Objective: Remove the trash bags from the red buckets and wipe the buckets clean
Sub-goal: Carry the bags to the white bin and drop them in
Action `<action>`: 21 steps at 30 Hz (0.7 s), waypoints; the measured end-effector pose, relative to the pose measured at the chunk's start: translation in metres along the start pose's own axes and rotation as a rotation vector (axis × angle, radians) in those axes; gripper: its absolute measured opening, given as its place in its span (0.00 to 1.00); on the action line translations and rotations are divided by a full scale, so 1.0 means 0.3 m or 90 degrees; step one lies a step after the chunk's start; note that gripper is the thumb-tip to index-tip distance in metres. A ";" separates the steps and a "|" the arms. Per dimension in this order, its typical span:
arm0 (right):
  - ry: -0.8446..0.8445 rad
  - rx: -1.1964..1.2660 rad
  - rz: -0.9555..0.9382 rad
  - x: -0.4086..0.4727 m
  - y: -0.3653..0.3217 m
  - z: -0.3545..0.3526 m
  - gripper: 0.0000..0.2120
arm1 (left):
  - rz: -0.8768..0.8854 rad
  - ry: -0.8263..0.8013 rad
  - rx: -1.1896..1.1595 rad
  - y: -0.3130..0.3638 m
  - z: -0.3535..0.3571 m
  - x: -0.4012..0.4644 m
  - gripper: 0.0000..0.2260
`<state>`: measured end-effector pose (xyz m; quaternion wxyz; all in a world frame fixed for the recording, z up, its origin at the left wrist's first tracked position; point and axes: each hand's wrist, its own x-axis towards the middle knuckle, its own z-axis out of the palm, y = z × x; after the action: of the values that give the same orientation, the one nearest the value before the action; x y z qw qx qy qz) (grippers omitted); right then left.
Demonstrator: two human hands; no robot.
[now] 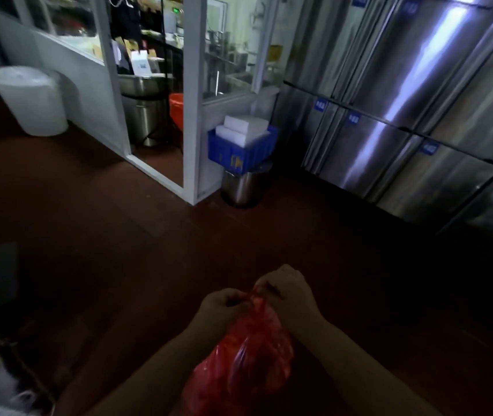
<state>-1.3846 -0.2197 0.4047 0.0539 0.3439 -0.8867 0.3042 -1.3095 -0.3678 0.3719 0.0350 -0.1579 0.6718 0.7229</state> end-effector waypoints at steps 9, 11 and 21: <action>-0.078 0.114 -0.079 0.831 0.245 0.229 0.10 | -0.015 0.096 -0.103 0.270 -0.238 0.648 0.08; -0.117 0.147 -0.103 1.010 0.266 0.271 0.06 | -0.019 0.145 -0.109 0.335 -0.302 0.787 0.08; -0.251 0.109 -0.202 1.864 0.358 0.577 0.04 | -0.031 0.414 -0.097 0.469 -0.819 1.320 0.06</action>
<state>-1.8576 -0.5803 0.3812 -0.1027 0.5345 -0.7861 0.2931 -1.6774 -0.6864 0.3862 -0.1758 -0.3985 0.5878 0.6818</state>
